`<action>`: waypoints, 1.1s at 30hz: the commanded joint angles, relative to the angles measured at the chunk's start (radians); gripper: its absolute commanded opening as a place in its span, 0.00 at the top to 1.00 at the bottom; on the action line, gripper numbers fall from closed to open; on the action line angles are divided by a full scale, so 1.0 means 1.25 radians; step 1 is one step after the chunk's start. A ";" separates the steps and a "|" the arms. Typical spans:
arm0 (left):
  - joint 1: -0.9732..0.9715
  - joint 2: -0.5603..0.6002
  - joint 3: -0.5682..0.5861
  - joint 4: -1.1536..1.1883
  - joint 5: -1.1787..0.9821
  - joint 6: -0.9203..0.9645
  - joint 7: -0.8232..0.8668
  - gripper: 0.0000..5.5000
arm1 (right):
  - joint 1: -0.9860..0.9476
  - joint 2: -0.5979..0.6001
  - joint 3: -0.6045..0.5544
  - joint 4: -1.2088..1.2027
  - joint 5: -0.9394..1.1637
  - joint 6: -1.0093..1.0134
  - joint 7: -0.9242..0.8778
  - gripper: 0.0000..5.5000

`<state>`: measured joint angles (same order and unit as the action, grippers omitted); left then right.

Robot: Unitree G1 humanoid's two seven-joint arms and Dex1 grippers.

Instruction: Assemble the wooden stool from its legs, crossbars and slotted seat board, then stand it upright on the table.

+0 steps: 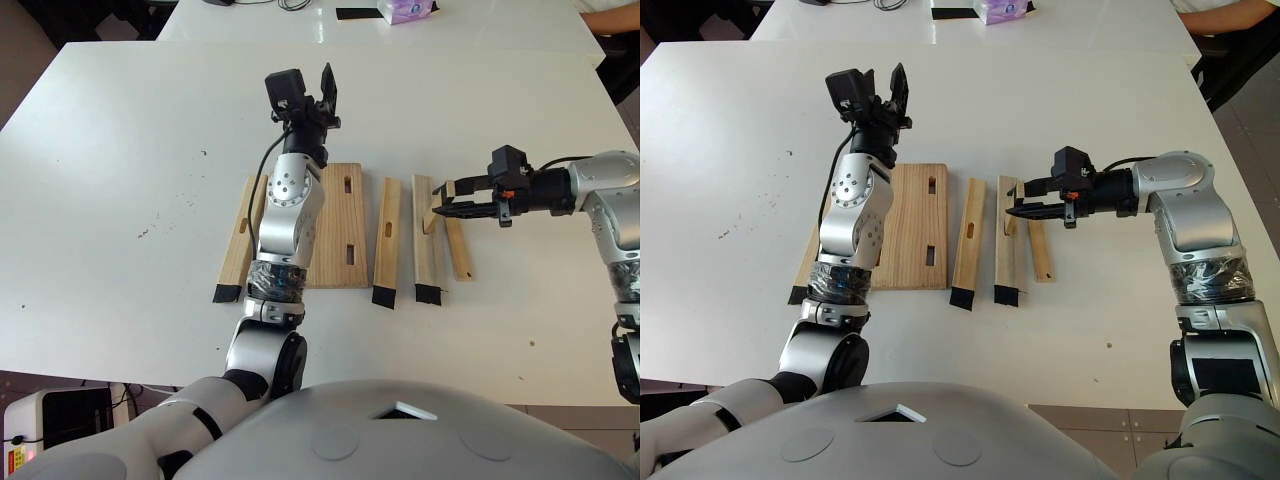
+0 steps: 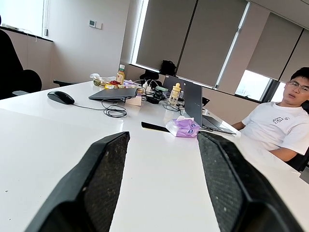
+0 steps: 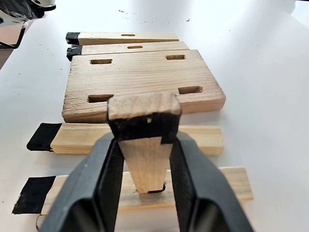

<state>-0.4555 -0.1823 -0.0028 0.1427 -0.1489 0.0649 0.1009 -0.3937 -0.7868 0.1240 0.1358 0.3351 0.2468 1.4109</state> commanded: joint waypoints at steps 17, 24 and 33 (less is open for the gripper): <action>-0.001 -0.018 -0.011 -0.013 -0.020 0.023 -0.021 0.53 | 0.085 -0.002 0.082 0.109 -0.099 -0.060 -0.080 0.76; -0.002 -0.010 -0.009 -0.013 -0.019 0.022 -0.022 0.53 | 0.064 0.014 0.077 0.124 -0.079 -0.033 -0.087 0.76; -0.002 -0.014 -0.004 -0.003 -0.032 0.020 -0.038 0.53 | 0.046 0.021 0.084 0.129 -0.071 0.024 -0.091 0.76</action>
<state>-0.4554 -0.1842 -0.0153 0.1311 -0.1759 0.0807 0.0618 -0.4100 -0.7548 0.1622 0.2197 0.3372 0.2094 1.3258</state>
